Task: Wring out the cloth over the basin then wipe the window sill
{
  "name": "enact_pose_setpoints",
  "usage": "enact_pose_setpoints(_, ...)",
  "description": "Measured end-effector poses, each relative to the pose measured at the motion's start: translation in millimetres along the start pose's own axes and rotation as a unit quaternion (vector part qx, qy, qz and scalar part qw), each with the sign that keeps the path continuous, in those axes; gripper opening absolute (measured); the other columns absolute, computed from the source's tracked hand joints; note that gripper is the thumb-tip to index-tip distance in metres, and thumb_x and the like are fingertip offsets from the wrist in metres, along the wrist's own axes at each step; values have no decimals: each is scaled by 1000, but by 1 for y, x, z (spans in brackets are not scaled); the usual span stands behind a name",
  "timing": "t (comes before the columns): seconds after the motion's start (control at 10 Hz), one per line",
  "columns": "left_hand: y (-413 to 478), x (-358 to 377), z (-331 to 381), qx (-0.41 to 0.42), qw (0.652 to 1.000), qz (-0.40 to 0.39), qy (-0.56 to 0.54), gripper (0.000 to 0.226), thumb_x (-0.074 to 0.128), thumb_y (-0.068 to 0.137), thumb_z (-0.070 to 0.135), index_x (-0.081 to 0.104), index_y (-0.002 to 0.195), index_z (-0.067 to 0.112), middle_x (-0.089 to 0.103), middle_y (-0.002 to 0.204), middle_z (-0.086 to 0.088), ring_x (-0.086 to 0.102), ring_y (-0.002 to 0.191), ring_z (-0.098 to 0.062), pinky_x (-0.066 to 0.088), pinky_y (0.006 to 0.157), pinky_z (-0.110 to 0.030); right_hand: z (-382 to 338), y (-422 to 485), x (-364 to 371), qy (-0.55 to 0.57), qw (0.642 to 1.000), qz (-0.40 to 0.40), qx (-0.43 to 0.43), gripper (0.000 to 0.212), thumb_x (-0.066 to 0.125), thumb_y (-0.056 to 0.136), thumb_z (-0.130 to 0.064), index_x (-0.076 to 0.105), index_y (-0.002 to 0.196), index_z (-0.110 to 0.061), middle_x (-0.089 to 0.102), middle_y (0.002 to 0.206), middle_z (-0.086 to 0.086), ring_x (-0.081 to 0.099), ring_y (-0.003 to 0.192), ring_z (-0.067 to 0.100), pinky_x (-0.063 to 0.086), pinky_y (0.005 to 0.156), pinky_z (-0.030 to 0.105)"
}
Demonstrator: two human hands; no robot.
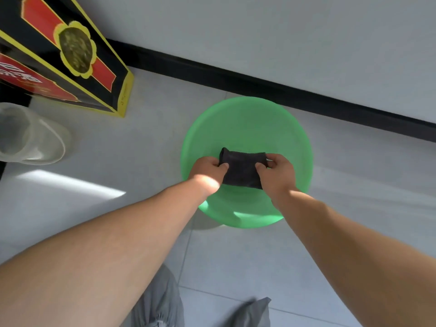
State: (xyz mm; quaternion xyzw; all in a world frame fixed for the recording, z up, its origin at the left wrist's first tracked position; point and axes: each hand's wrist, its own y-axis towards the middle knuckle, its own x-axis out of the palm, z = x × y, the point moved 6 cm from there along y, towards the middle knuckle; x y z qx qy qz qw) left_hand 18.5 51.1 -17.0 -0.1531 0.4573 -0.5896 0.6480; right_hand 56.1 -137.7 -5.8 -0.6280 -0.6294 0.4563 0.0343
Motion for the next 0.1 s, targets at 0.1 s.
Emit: enact_pose_setpoints(0.1, 5, 2, -5, 18, 1000, 17, 12, 18, 61, 93, 23, 57, 76, 20, 65, 89, -14, 54, 80, -24, 50, 79, -36, 2, 2, 5, -79, 996, -1, -43, 47, 64, 90, -14, 56, 137, -12, 66, 129, 8, 62, 114, 28, 48, 100, 35)
